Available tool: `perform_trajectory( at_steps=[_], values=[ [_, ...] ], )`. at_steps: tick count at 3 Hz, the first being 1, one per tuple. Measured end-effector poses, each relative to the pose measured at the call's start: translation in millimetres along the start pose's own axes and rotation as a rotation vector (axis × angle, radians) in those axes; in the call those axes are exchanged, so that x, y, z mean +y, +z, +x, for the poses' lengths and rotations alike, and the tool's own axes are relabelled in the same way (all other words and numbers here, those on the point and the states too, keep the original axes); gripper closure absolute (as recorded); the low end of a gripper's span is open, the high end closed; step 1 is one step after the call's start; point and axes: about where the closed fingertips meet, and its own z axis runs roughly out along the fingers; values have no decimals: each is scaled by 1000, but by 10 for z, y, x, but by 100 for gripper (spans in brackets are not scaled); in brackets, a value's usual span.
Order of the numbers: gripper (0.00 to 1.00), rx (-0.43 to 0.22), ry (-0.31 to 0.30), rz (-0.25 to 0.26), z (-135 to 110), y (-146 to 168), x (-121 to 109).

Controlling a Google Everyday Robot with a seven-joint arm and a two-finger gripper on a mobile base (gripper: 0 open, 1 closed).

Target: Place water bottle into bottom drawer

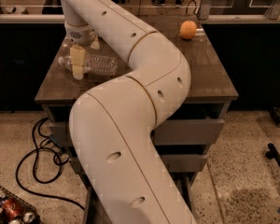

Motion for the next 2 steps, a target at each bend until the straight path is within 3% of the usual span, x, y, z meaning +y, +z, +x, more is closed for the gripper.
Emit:
perform_trajectory(
  at_steps=[2],
  values=[
    [61,-47,2,36,-140,75,-111]
  ],
)
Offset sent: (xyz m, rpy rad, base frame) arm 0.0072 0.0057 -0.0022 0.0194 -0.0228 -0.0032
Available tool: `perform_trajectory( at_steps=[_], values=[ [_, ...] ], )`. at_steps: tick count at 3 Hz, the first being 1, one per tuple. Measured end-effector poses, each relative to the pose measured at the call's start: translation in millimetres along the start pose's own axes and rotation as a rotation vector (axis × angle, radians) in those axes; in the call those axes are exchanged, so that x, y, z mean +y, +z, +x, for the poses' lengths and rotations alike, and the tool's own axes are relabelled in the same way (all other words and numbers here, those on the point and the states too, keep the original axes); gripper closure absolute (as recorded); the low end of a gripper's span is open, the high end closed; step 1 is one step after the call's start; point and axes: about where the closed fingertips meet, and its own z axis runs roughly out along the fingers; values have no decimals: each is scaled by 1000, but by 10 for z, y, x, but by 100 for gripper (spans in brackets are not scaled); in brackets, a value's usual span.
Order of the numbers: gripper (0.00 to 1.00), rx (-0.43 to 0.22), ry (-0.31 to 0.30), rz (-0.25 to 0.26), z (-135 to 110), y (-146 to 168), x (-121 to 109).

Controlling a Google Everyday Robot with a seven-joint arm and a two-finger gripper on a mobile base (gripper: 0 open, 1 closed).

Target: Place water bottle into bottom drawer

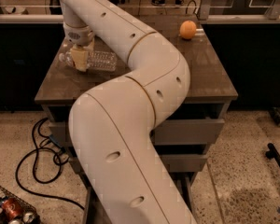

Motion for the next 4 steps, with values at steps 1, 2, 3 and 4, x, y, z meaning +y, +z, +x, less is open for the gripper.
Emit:
perform_trajectory(
  at_steps=[1,2,3,4],
  values=[
    [83,-13,0,9,-41,38,-30],
    [100,-19,0,13,-64,53,-46],
    [100,-19,0,14,-64,53,-46],
    [100,-24,4,22,-54,38,-60]
  ],
)
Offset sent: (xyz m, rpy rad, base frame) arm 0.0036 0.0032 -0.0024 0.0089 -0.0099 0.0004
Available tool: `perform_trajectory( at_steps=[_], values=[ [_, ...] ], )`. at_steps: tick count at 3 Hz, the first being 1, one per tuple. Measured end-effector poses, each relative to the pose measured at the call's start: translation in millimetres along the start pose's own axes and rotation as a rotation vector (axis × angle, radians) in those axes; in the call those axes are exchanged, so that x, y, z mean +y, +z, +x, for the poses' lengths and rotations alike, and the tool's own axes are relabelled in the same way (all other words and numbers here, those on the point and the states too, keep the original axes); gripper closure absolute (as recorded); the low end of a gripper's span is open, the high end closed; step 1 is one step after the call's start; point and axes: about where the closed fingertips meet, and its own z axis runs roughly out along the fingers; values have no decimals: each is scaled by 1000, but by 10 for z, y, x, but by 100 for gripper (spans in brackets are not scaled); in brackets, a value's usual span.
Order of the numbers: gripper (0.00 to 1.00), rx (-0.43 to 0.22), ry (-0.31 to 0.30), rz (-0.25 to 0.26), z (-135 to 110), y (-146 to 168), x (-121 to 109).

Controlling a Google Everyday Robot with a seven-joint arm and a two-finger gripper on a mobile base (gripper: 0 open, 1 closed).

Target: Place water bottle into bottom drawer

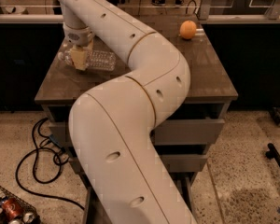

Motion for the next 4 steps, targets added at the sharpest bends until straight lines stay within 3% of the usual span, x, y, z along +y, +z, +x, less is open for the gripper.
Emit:
perform_trajectory(
  at_steps=[1,2,4],
  values=[
    [100,-38,16,14,107,-143,24],
    [100,-137,45,65,341,-516,99],
    [100,-345,147,215,993,-1333,519]
  ],
)
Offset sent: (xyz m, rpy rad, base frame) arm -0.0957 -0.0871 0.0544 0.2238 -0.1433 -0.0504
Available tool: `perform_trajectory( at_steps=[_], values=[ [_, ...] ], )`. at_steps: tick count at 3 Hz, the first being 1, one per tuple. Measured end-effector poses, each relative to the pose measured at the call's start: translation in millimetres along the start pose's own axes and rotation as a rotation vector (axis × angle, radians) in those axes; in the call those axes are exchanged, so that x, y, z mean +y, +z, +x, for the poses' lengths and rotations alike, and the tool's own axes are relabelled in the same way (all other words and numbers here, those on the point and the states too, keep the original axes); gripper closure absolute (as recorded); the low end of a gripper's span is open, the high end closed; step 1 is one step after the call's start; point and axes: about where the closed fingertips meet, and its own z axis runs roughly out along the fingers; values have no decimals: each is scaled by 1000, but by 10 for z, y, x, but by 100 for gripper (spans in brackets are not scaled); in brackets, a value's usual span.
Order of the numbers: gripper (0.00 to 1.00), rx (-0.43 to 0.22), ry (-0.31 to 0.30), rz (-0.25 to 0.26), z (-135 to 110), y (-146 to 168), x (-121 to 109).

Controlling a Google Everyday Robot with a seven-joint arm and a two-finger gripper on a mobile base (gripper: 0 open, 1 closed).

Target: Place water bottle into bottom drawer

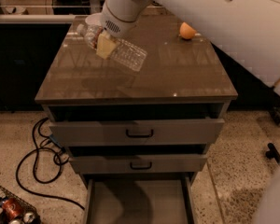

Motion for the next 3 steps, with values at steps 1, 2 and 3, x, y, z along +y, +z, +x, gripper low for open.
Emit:
perform_trajectory(
  at_steps=[1,2,3],
  values=[
    [100,-71,34,30,313,-275,256],
    [100,-155,64,8,758,-255,616],
    [100,-293,134,-73,1233,267,1074]
  ],
)
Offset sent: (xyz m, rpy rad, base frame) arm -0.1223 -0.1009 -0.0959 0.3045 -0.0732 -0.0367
